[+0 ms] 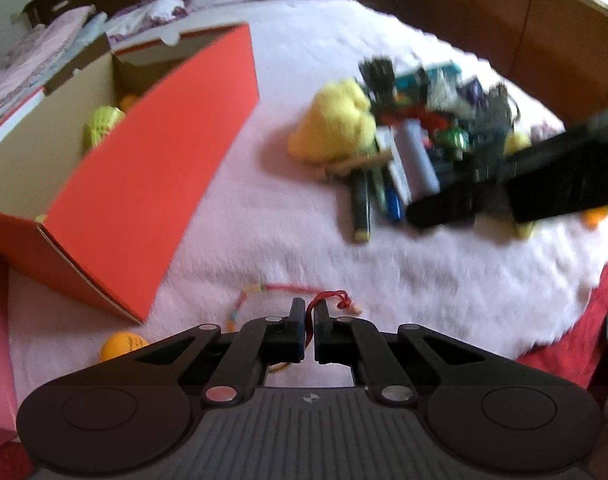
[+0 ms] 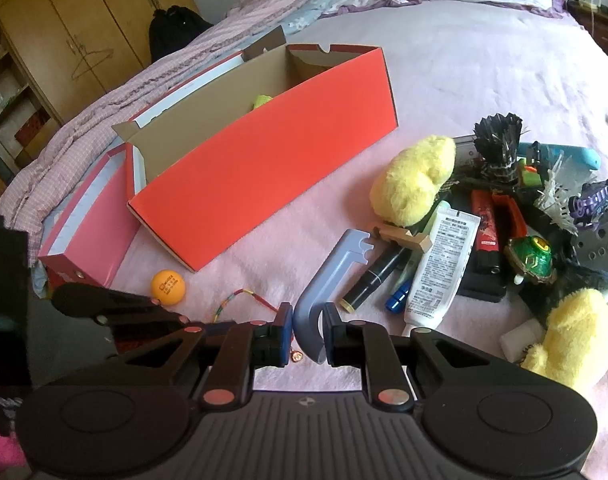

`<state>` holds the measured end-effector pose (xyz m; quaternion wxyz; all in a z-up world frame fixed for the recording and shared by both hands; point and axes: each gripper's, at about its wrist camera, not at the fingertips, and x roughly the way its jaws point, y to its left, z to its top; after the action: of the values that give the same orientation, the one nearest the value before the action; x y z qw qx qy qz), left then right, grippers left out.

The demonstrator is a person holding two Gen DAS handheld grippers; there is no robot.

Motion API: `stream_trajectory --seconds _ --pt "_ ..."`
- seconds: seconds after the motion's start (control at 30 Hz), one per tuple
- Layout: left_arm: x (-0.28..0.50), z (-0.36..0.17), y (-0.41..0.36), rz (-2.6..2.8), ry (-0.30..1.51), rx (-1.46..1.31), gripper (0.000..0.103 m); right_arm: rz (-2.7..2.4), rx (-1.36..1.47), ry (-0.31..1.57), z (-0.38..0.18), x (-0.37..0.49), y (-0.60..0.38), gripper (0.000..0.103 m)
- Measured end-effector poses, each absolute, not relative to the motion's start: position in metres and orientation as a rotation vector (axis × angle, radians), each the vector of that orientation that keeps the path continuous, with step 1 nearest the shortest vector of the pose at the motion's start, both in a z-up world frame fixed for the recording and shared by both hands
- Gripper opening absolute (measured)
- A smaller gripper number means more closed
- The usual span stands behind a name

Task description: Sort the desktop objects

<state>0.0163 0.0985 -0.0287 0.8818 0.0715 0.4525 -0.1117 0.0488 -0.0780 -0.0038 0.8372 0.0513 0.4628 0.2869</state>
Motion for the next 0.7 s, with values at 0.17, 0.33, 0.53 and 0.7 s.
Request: stream_trajectory --seconds 0.17,0.33,0.53,0.7 --pt "0.019 0.002 0.100 -0.204 0.862 0.125 0.006 0.606 0.119 0.978 -0.004 0.047 -0.081 0.017" --pt "0.025 0.030 0.100 -0.191 0.814 0.112 0.006 0.610 0.131 0.978 -0.003 0.047 -0.083 0.017" --pt "0.034 0.049 0.103 -0.155 0.787 0.092 0.006 0.633 0.121 0.960 0.004 0.046 -0.080 0.017" --pt "0.039 0.066 0.112 -0.119 0.751 0.045 0.006 0.658 0.085 0.930 0.017 0.051 -0.070 0.017"
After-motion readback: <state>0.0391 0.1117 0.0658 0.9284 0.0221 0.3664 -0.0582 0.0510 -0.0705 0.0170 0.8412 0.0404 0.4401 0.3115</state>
